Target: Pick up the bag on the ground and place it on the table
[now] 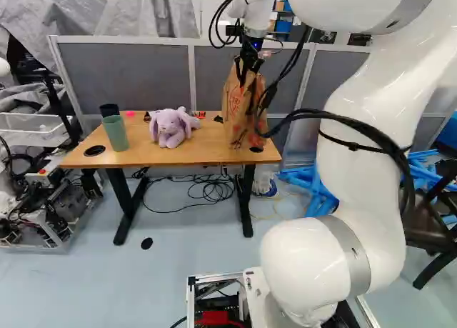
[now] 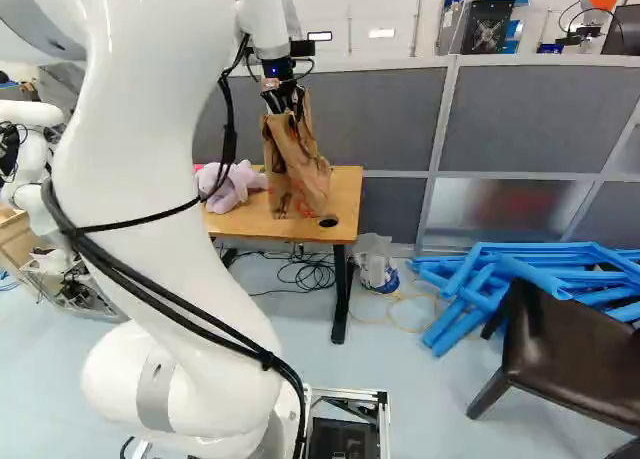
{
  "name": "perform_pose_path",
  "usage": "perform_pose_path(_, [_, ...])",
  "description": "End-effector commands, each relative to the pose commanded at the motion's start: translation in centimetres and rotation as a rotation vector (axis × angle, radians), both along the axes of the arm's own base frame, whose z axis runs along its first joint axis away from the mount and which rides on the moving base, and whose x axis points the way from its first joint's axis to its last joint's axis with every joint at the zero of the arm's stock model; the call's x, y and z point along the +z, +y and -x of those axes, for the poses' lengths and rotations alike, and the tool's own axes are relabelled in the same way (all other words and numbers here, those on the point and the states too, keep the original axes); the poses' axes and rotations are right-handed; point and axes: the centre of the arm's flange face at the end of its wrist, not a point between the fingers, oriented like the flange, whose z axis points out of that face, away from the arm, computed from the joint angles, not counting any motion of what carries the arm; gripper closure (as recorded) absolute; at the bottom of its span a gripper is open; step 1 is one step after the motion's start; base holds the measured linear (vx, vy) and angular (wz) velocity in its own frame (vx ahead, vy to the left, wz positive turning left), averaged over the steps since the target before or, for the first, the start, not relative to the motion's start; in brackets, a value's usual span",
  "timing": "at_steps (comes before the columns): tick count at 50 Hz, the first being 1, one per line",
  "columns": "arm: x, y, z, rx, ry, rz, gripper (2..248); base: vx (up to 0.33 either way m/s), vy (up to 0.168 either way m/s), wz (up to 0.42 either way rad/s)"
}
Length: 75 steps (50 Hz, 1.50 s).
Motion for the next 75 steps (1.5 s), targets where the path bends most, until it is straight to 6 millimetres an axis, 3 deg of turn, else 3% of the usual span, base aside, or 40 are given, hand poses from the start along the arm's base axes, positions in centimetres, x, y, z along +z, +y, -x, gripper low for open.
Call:
perform_pose_path(32, [-0.2,0.0,-0.1,0.000,0.004,0.000,229,0.032,0.001,-0.002])
perform_pose_path(75, [-6.2,0.1,-3.6,-0.001,0.101,0.003,229,0.000,0.000,0.000])
